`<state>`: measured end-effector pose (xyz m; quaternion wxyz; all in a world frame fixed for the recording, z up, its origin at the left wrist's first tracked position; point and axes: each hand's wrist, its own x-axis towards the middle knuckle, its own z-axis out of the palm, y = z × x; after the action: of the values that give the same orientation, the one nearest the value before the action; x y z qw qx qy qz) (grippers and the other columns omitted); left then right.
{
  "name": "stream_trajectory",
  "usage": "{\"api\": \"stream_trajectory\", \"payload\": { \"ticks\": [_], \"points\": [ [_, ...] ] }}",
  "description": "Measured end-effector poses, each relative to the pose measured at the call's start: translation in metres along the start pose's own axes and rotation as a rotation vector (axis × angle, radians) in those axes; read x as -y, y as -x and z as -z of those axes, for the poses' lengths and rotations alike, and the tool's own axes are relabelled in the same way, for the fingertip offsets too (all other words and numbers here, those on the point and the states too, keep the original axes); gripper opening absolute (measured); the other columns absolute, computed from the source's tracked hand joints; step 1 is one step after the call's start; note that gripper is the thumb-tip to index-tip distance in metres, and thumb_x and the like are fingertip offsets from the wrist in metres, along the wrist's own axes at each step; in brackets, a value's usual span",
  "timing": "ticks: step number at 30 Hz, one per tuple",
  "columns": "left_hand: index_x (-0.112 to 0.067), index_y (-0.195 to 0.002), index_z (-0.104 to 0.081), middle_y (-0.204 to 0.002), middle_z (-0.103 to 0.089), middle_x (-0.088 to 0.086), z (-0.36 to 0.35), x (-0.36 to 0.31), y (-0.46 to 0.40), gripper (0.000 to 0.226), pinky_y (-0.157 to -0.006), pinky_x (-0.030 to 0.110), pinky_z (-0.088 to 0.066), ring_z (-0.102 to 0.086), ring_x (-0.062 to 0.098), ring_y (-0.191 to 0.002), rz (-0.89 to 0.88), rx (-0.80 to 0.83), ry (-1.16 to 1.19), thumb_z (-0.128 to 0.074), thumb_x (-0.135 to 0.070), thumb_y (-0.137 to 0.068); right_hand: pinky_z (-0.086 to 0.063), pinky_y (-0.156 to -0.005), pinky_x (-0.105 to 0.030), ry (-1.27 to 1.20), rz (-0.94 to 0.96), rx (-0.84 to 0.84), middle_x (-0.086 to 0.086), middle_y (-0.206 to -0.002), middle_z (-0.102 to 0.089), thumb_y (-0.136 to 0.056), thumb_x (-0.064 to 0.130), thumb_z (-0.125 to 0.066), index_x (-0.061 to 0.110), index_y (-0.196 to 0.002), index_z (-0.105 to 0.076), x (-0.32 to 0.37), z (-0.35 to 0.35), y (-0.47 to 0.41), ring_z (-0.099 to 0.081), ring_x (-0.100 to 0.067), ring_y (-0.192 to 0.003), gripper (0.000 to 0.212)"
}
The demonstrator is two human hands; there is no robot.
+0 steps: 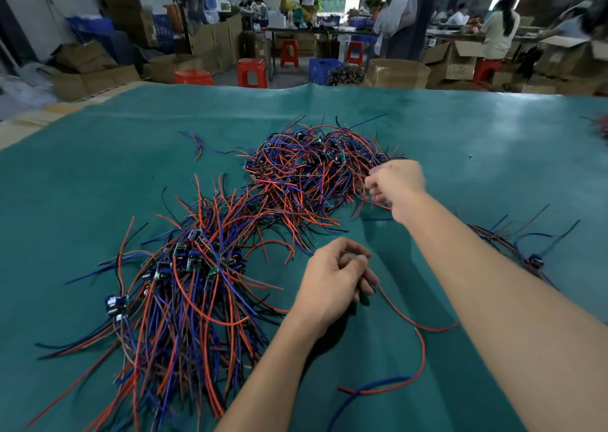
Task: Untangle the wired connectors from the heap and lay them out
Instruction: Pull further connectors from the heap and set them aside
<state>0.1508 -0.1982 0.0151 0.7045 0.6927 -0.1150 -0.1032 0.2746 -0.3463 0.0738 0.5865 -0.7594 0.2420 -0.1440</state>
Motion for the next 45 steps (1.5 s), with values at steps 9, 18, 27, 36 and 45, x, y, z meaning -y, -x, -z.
{"api": "stream_trajectory", "payload": {
  "ticks": [9,18,27,36,45],
  "points": [
    [-0.005,-0.107,-0.057,-0.095,-0.068,0.023,-0.002,0.003,-0.002,0.015,-0.043,0.028,-0.043,-0.056,0.019,-0.054,0.001,-0.115,0.061,-0.043,-0.005,-0.102,-0.043,-0.044,-0.018,-0.350,-0.028,0.341,-0.007,-0.059,-0.066,-0.082,-0.008,-0.058,0.009,-0.078,-0.068,-0.015,0.080,0.072,-0.056,-0.012,-0.047,0.020],
    [-0.005,-0.087,-0.065,-0.065,-0.063,0.007,0.001,0.001,-0.002,0.032,-0.055,0.032,-0.044,-0.053,0.019,-0.056,-0.039,-0.158,-0.008,-0.049,-0.025,-0.105,-0.038,-0.043,-0.018,-0.201,0.058,0.873,-0.015,-0.065,-0.067,-0.070,-0.003,-0.068,0.008,-0.076,-0.067,-0.050,0.067,0.123,-0.057,-0.012,-0.049,0.012],
    [-0.008,-0.095,-0.065,-0.067,-0.067,0.002,-0.001,0.002,0.001,0.015,-0.044,0.019,-0.042,-0.052,0.014,-0.051,-0.052,-0.068,0.022,-0.053,0.000,-0.099,-0.033,-0.038,-0.023,-0.083,0.109,0.334,-0.006,-0.059,-0.065,-0.092,0.032,-0.074,0.011,-0.076,-0.068,-0.067,0.059,0.108,-0.051,-0.016,-0.049,0.027],
    [-0.006,-0.088,-0.057,-0.071,-0.070,0.022,0.001,-0.005,0.001,0.030,-0.039,0.021,-0.042,-0.063,0.023,-0.049,0.082,0.008,0.317,-0.035,-0.015,-0.106,-0.044,-0.047,-0.021,-0.352,0.151,0.373,-0.006,-0.067,-0.067,-0.081,0.005,-0.081,0.011,-0.070,-0.079,-0.064,0.063,0.108,-0.056,-0.012,-0.055,0.013],
    [-0.014,-0.078,-0.070,-0.071,-0.071,0.020,-0.001,-0.008,0.003,0.046,-0.039,0.022,-0.043,-0.064,0.022,-0.050,0.056,-0.062,0.244,-0.044,-0.041,-0.104,-0.046,-0.052,-0.022,-0.257,0.284,0.474,-0.010,-0.077,-0.072,-0.078,0.011,-0.083,0.012,-0.074,-0.081,-0.064,0.067,0.108,-0.057,-0.012,-0.060,0.004]
  ]
}}
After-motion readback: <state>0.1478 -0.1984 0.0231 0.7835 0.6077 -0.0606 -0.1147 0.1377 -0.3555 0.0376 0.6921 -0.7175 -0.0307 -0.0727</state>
